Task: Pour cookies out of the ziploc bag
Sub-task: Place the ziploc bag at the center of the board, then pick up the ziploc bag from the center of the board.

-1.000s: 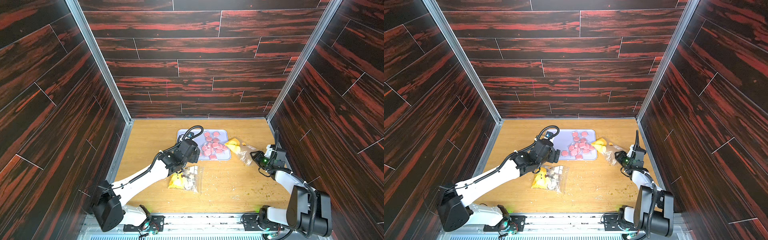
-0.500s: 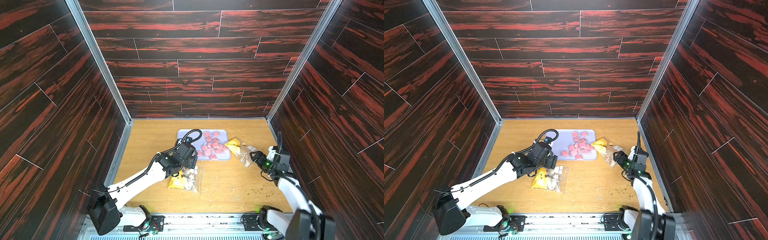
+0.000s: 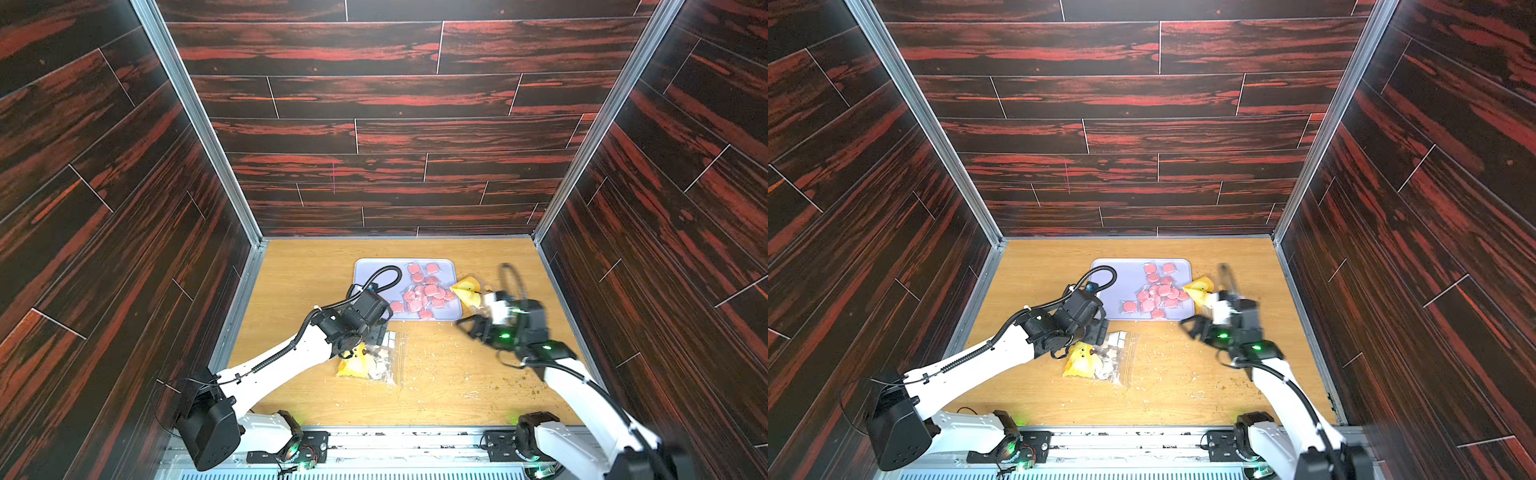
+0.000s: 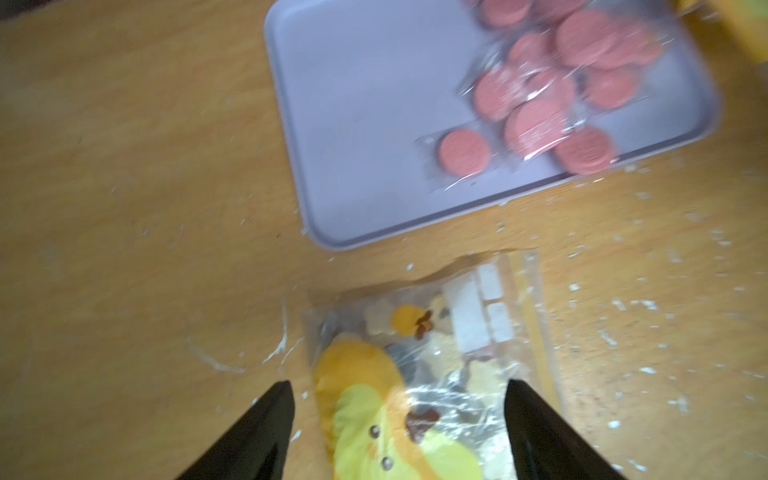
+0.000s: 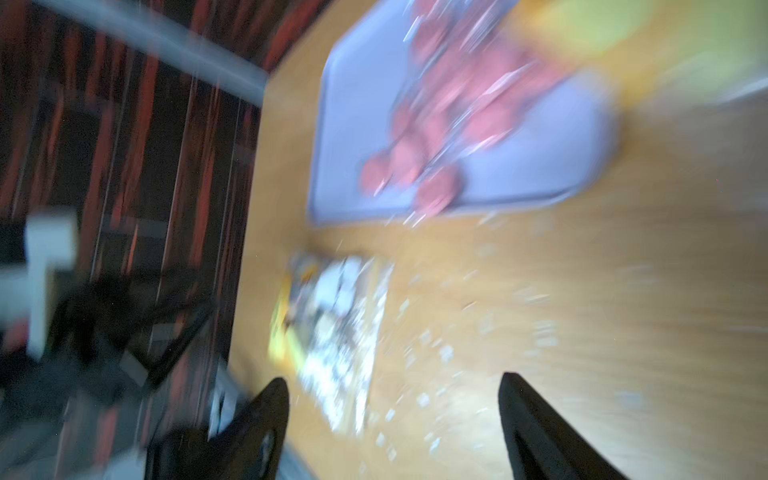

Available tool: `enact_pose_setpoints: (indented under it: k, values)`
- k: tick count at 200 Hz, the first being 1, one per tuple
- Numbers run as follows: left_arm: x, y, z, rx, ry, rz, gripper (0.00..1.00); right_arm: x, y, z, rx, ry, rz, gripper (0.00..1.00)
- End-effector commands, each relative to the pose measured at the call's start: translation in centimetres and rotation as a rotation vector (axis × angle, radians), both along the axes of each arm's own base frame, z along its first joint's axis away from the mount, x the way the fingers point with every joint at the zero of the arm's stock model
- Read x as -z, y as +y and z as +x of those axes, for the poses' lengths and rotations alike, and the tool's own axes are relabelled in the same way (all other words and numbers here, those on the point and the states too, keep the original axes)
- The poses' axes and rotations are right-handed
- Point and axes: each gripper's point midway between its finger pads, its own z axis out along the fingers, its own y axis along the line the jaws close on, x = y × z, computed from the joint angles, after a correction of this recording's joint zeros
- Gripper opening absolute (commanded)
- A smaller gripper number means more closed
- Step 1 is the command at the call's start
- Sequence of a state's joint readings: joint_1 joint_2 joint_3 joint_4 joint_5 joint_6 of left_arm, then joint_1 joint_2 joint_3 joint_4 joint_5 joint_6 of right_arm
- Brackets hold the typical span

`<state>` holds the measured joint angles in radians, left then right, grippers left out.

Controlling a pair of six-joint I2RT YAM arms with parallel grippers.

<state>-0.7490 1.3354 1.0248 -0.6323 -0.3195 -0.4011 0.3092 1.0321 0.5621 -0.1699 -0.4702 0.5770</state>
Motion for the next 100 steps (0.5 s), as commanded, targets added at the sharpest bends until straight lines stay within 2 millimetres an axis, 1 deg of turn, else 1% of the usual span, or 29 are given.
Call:
enact_pose_setpoints:
  k: [1, 24, 34, 52, 65, 100]
  values:
    - [1.0, 2.4, -0.8, -0.077, 0.040, 0.016, 0.84, -0.1, 3.4, -0.8, -0.086, 0.017, 0.038, 0.82]
    - [2.0, 3.5, -1.2, -0.120, 0.052, 0.006, 0.85, 1.1, 6.1, -1.9, -0.140, 0.065, 0.083, 0.82]
    - [2.4, 3.9, -1.3, -0.139, 0.059, -0.003, 0.85, 1.7, 7.0, -2.4, -0.157, 0.085, 0.099, 0.82]
    - [3.4, 4.2, -1.9, -0.155, 0.085, -0.033, 0.85, 3.0, 7.8, -2.9, -0.155, 0.139, 0.134, 0.82]
    - [3.9, 4.3, -2.1, -0.166, 0.095, -0.058, 0.86, 3.5, 8.5, -3.1, -0.157, 0.162, 0.171, 0.82]
    - [5.2, 4.7, -2.7, -0.185, 0.128, -0.092, 0.86, 5.7, 10.1, -3.6, -0.155, 0.198, 0.154, 0.82]
